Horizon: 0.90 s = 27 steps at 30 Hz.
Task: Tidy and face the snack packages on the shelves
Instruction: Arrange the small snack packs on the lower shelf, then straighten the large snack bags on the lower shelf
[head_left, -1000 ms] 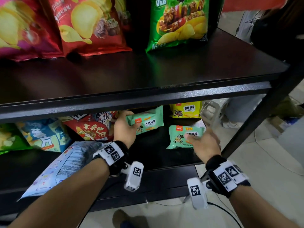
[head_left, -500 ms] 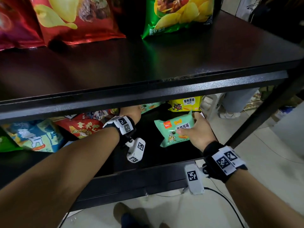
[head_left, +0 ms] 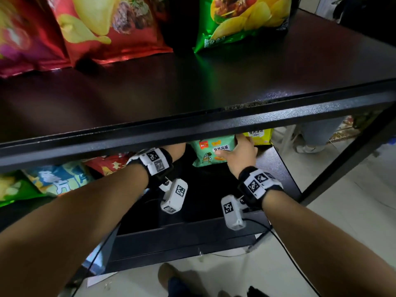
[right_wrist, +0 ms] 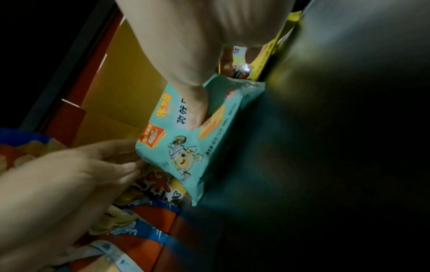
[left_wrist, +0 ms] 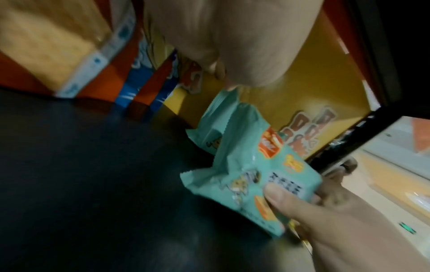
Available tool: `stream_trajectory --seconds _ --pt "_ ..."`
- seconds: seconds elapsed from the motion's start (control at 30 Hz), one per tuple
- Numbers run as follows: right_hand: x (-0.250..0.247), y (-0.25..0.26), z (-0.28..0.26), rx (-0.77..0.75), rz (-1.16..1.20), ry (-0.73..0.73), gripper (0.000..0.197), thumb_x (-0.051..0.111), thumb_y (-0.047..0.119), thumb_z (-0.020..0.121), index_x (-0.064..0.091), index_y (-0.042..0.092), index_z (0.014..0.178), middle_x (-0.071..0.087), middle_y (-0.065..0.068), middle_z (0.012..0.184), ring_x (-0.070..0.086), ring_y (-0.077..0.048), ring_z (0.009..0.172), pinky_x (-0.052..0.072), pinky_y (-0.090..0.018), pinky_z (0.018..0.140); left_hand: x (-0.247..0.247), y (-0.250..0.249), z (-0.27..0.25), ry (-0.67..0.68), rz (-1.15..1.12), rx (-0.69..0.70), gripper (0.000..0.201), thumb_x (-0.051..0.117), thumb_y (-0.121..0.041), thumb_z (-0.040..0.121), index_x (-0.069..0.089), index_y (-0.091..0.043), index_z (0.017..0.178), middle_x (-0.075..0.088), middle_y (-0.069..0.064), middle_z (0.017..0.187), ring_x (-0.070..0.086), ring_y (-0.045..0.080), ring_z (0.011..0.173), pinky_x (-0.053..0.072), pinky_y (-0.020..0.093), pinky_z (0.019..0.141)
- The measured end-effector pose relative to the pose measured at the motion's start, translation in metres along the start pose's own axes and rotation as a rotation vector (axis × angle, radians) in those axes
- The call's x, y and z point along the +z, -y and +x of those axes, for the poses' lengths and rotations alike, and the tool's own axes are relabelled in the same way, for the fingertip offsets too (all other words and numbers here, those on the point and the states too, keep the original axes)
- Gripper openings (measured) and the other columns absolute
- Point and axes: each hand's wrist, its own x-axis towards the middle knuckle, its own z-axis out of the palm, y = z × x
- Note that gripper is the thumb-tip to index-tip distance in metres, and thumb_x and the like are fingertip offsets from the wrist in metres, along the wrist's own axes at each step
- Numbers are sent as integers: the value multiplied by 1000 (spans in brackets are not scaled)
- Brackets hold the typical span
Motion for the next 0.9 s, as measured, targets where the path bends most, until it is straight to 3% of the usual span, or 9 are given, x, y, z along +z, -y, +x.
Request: stream_trajectory --seconds 0.07,0.17,0.3,0.37,0.47,0.57,0.7,0.83,0.9 --pt "4 5 6 -31 -21 -28 53 86 32 70 60 18 114 61 -8 122 42 -32 128 29 -44 104 -5 6 -13 -23 155 37 40 31 -22 109 28 -34 71 56 5 94 57 28 106 37 25 87" --pt "10 16 14 -92 -124 -53 51 81 32 76 60 13 119 59 -10 131 41 -32 132 28 -47 107 -12 15 -34 -109 298 127 24 37 -17 106 61 -15 109 63 22 126 58 39 118 43 41 97" --pt "16 30 19 -69 -313 -52 64 73 36 83 51 11 137 45 -13 149 31 -32 142 23 -49 115 -33 35 -70 -219 171 426 41 41 4 100 60 -12 133 66 11 126 62 27 112 44 25 92" --pt "15 36 17 -30 -335 -43 68 72 33 84 47 6 141 35 -19 154 24 -36 146 21 -49 118 -48 46 -87 -200 146 394 42 40 6 101 64 -16 127 67 8 124 65 25 105 48 25 86" --pt "8 45 8 -38 -333 -97 74 74 28 81 42 0 142 33 -25 153 24 -39 146 24 -49 118 -70 61 -110 -197 122 408 37 47 12 95 71 -10 113 65 3 128 59 13 111 35 1 89" --pt "1 55 -6 -131 -352 -170 69 77 25 76 48 -5 132 43 -29 141 36 -44 134 32 -50 111 -86 82 -131 -243 106 452 29 58 11 90 75 -10 100 67 2 121 61 15 112 39 7 93" --pt "1 69 -28 -288 -252 -186 56 75 9 71 52 -12 117 48 -35 127 41 -49 122 33 -55 104 -109 120 -162 -332 48 341 41 58 14 85 76 -20 99 66 -6 121 62 13 112 49 25 96" --pt "10 83 -47 -411 -227 -99 57 76 12 77 51 -14 122 48 -36 129 41 -49 125 33 -55 106 -125 168 -201 -410 104 219 74 49 26 66 70 -33 106 59 -10 128 54 9 125 28 -2 99" --pt "16 88 -53 -461 -206 -24 57 74 11 80 51 -12 128 49 -34 129 42 -47 124 32 -51 106 -127 190 -222 -362 118 144 82 49 26 66 65 -38 115 54 -9 137 46 13 135 23 -1 104"
